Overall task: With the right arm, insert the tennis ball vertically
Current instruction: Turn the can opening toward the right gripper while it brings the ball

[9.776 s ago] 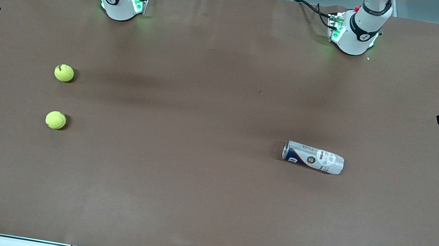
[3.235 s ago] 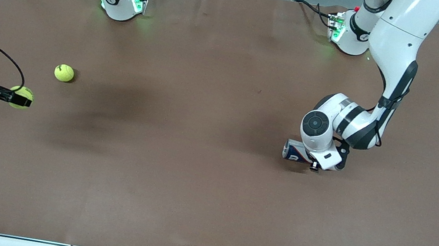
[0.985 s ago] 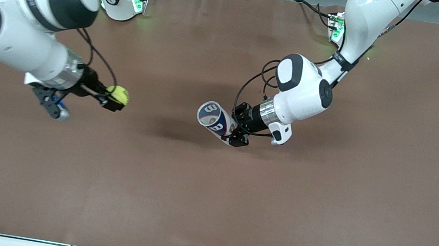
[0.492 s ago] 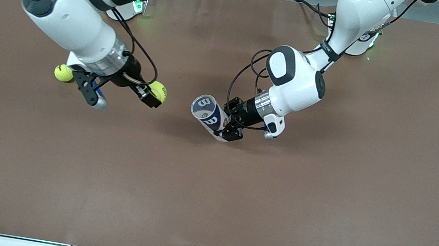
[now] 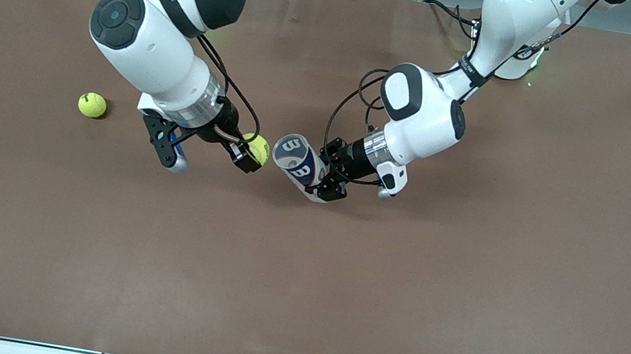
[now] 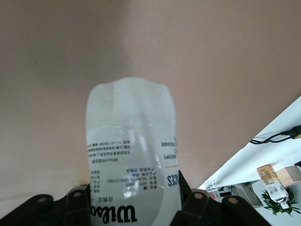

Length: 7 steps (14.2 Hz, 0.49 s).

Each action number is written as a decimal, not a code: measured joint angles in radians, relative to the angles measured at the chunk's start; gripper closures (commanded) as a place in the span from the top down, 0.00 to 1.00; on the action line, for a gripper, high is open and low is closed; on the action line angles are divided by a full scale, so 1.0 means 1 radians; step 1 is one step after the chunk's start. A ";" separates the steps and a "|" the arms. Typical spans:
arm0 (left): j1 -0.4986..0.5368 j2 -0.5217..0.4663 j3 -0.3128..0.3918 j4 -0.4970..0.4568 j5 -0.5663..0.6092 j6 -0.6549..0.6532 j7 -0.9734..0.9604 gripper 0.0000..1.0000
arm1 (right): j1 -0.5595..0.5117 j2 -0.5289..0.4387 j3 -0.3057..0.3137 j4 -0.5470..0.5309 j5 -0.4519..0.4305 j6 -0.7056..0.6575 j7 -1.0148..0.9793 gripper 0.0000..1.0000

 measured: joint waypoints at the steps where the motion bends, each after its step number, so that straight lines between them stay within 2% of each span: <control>1: -0.007 0.000 0.000 0.000 0.000 0.003 0.000 0.59 | 0.006 0.010 0.000 0.014 0.000 0.000 0.012 0.04; 7: -0.013 0.006 0.001 -0.008 -0.002 0.011 -0.001 0.58 | 0.042 0.024 -0.001 0.033 0.000 0.004 0.052 0.04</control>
